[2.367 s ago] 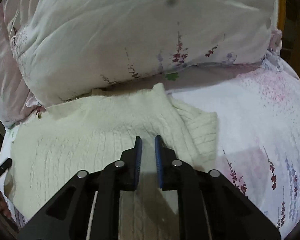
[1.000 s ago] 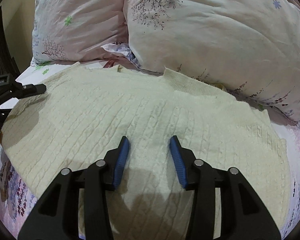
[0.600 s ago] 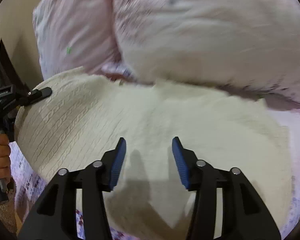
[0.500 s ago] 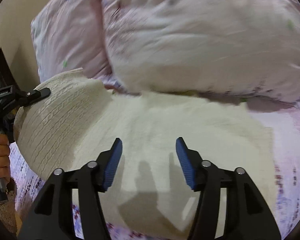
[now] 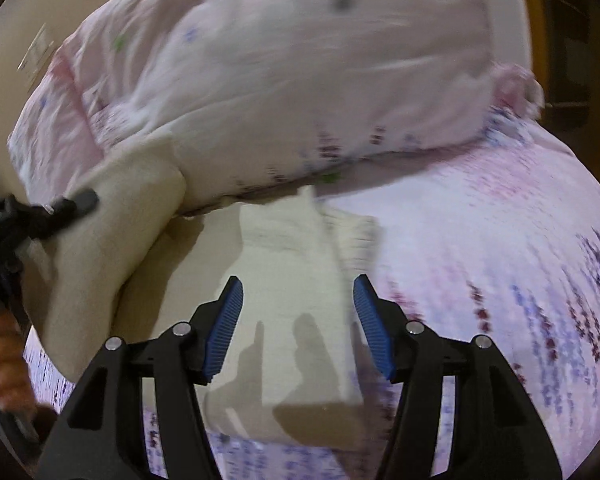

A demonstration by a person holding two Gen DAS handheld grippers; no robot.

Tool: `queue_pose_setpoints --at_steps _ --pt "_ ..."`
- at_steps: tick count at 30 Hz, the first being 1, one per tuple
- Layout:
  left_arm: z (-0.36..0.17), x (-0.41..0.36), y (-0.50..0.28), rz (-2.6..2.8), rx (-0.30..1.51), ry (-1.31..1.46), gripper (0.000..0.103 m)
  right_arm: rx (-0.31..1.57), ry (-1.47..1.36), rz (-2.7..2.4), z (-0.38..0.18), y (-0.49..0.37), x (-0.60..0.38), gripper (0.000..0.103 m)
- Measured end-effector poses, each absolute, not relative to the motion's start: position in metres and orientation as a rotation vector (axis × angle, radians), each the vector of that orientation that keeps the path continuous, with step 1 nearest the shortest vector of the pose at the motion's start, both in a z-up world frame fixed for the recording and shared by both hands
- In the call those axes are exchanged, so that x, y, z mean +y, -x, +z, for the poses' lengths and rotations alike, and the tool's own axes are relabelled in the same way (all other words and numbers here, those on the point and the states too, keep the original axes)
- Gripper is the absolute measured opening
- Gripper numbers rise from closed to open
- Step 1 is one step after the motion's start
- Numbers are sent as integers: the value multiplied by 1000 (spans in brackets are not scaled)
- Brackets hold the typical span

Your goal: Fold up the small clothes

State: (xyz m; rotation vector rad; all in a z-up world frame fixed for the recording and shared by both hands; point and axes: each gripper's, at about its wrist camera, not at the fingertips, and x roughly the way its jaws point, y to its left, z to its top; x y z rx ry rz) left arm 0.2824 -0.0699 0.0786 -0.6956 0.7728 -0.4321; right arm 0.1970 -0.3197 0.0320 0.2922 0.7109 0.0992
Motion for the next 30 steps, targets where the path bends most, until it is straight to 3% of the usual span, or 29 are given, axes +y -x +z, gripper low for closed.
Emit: queue_pose_setpoints --at_steps 8,10,11,12,14,19,24,30 --pt "36 -151 -297 -501 918 572 13 752 -412 38 11 -196 -371 58" --pt "39 -157 -293 -585 924 546 23 754 -446 39 11 -193 -379 58" --pt "45 -155 -288 -658 912 551 35 751 -457 40 11 -191 -382 58" --pt "50 -150 -283 -699 898 558 57 741 -475 48 14 -190 -385 58" --pt "66 -131 -267 -731 835 550 78 730 -503 82 20 -188 -387 58" --pt "84 -67 -246 -519 700 464 84 761 -597 268 32 -194 -375 58" --pt "50 -19 -255 -295 800 452 84 860 -620 358 22 -210 -350 55" --pt "21 -14 -259 -305 878 512 84 921 -607 347 9 -227 -330 50"
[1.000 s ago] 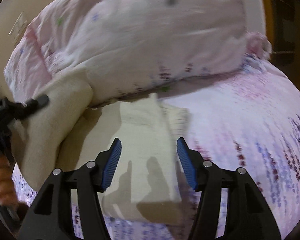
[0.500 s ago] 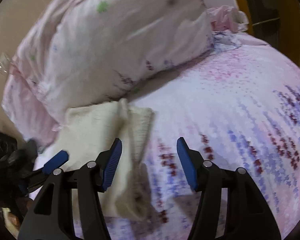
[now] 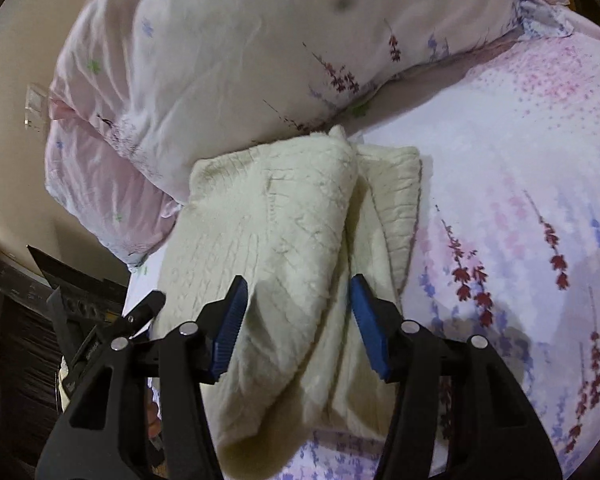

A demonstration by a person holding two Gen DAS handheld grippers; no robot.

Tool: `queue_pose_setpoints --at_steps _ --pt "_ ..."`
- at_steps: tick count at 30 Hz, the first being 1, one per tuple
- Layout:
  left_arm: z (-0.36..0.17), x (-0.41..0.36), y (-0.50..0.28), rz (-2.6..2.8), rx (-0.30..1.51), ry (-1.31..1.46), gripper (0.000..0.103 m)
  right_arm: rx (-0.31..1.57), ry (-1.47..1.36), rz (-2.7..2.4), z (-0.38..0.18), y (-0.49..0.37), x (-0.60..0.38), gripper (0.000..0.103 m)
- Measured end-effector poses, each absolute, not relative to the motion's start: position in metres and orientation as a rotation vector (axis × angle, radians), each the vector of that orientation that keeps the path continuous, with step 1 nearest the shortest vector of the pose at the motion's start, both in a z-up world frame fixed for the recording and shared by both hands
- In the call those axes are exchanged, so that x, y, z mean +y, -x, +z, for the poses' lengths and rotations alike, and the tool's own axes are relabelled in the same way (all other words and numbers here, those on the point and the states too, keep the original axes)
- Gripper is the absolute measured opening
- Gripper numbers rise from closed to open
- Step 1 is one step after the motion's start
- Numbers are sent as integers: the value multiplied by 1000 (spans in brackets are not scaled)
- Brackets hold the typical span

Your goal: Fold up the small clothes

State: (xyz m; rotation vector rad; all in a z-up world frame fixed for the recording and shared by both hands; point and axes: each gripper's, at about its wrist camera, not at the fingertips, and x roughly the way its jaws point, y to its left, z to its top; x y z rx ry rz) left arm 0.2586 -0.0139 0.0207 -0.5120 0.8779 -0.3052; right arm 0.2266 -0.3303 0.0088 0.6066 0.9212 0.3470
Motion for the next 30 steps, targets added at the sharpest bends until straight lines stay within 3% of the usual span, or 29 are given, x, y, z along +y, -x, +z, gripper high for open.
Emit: queue_pose_setpoints --at_steps 2,4,7,13,24,26,28,30 --pt "18 -18 -258 -323 890 532 84 928 -619 341 4 -234 -329 43" --pt "13 -20 -261 -331 906 563 84 931 -628 332 -1 -243 -325 17" --pt "3 -15 -256 -346 927 616 84 881 -559 311 9 -246 -317 13" --pt "8 -24 -247 -403 922 634 84 719 -353 240 62 -233 -311 12" --pt "10 -50 -248 -395 921 528 84 863 -320 119 22 -255 -326 13" --pt "10 -54 -249 -390 920 513 84 897 -340 116 12 -260 -329 17" --pt "9 -50 -246 -391 919 511 84 897 -376 122 12 -258 -333 32" --pt "10 -46 -247 -400 932 534 84 888 -416 129 16 -253 -342 39"
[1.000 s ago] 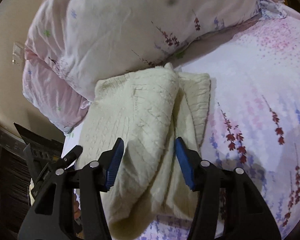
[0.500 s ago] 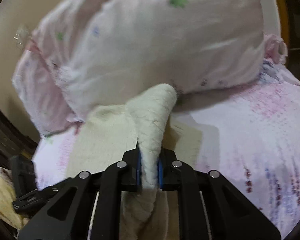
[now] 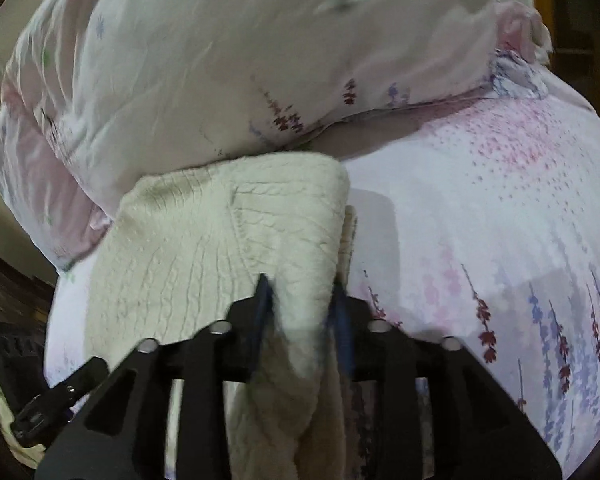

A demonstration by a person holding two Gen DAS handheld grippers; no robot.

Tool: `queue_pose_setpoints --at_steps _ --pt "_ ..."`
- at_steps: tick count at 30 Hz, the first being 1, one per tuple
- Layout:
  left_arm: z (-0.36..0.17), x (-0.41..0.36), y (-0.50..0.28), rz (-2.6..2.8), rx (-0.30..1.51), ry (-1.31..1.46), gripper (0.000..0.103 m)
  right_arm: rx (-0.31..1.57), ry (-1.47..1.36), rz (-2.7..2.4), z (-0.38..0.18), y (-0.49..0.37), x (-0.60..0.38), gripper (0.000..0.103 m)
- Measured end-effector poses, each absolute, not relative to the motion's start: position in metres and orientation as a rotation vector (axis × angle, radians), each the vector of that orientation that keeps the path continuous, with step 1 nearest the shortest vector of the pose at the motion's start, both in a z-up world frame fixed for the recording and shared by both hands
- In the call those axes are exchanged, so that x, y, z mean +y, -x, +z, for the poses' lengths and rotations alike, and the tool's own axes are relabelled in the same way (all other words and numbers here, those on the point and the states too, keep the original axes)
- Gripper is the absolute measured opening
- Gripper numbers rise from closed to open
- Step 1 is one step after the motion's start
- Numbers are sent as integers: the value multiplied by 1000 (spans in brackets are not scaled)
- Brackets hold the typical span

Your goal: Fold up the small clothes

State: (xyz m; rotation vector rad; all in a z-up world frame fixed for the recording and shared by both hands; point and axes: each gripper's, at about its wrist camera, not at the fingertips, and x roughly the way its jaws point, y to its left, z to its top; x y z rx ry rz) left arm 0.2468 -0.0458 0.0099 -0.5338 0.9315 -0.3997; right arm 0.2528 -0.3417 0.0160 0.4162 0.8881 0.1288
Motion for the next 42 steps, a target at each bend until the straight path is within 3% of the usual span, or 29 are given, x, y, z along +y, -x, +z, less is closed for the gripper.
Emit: queue_pose_setpoints --at_steps 7,15,16,17,20,24,26,31,34,36,42 --pt "21 -25 -285 -379 943 628 84 865 -616 227 18 -269 -372 55" --pt "19 -31 -362 -389 986 649 82 911 -710 263 7 -311 -375 56" --pt "16 -33 -367 -397 996 658 80 909 -705 265 8 -313 -375 51" --pt "11 -37 -374 -418 1016 672 75 906 -692 269 9 -316 -373 46" --pt "0 -47 -384 -461 1045 693 46 884 -615 287 16 -318 -364 11" --pt "1 -41 -379 -452 965 687 22 779 -507 229 28 -306 -365 7" --pt "-1 -39 -378 -416 947 679 19 809 -514 167 21 -310 -369 7" --pt "-5 -39 -381 -391 974 703 22 901 -486 107 3 -322 -360 11" --pt "2 -29 -369 -409 960 715 33 881 -548 135 13 -306 -368 41" --pt "9 -23 -353 -433 950 715 59 860 -568 178 19 -288 -374 51" --pt "14 -10 -299 -481 938 683 68 890 -608 295 7 -228 -373 52"
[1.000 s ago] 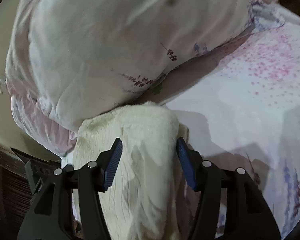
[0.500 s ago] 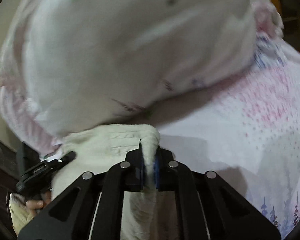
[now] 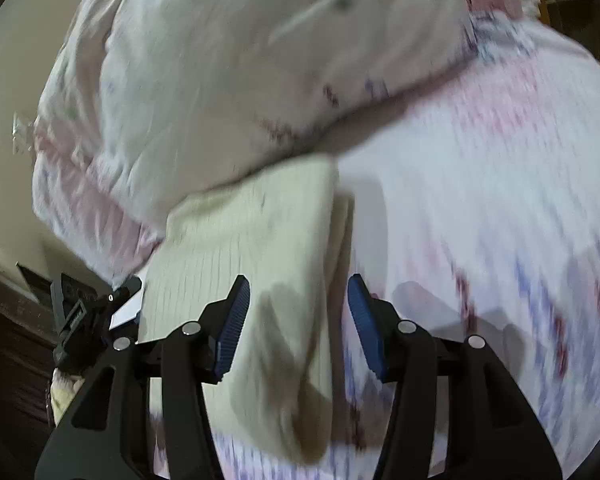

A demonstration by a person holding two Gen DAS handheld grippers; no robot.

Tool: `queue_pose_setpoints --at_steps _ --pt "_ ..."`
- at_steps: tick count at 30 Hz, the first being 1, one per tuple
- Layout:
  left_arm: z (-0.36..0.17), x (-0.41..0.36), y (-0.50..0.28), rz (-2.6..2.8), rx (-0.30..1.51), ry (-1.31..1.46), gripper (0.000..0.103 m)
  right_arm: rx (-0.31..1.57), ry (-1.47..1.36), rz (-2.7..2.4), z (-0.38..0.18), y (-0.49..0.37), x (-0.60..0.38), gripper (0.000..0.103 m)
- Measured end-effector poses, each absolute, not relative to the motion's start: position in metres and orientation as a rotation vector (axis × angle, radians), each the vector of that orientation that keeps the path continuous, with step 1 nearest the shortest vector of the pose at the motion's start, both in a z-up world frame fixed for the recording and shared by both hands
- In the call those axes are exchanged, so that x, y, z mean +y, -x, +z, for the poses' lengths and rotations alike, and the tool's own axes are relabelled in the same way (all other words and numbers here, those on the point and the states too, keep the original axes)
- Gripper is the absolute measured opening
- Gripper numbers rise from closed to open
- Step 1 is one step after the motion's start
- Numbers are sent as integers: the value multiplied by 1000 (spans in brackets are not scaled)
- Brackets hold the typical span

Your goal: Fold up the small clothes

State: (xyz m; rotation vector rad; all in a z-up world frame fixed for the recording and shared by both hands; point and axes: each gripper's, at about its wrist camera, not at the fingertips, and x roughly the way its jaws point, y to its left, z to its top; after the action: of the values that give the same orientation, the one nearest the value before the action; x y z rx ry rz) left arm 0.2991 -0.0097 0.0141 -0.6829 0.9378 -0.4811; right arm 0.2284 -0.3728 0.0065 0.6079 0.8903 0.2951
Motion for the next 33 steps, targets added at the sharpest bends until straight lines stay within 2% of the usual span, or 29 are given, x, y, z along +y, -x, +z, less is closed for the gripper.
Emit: queue_pose_setpoints --at_steps 2,3,4,5,7,17,20,21,23,26,33 --pt "10 -13 -281 -494 954 687 68 903 -607 311 1 -218 -367 51" --pt "8 -14 -274 -500 959 688 68 909 -597 316 -3 -211 -362 46" --pt "6 -18 -267 -505 965 684 68 909 -589 315 -3 -207 -356 26" --pt "4 -21 -261 -505 967 673 68 905 -571 319 -4 -203 -351 16" --pt "2 -33 -252 -496 962 647 69 875 -541 306 0 -191 -355 12" --pt "3 -62 -235 -406 909 384 70 880 -402 141 -7 -180 -358 13" --pt "4 -66 -235 -390 894 334 71 880 -390 110 -1 -180 -360 28" --pt "6 -66 -235 -383 893 331 74 865 -389 103 3 -177 -362 32" --pt "10 -67 -237 -353 891 305 80 801 -373 84 15 -170 -363 32" --pt "10 -65 -243 -349 900 291 82 731 -325 99 29 -165 -354 32" --pt "10 -71 -244 -337 900 253 85 772 -184 143 23 -180 -319 32"
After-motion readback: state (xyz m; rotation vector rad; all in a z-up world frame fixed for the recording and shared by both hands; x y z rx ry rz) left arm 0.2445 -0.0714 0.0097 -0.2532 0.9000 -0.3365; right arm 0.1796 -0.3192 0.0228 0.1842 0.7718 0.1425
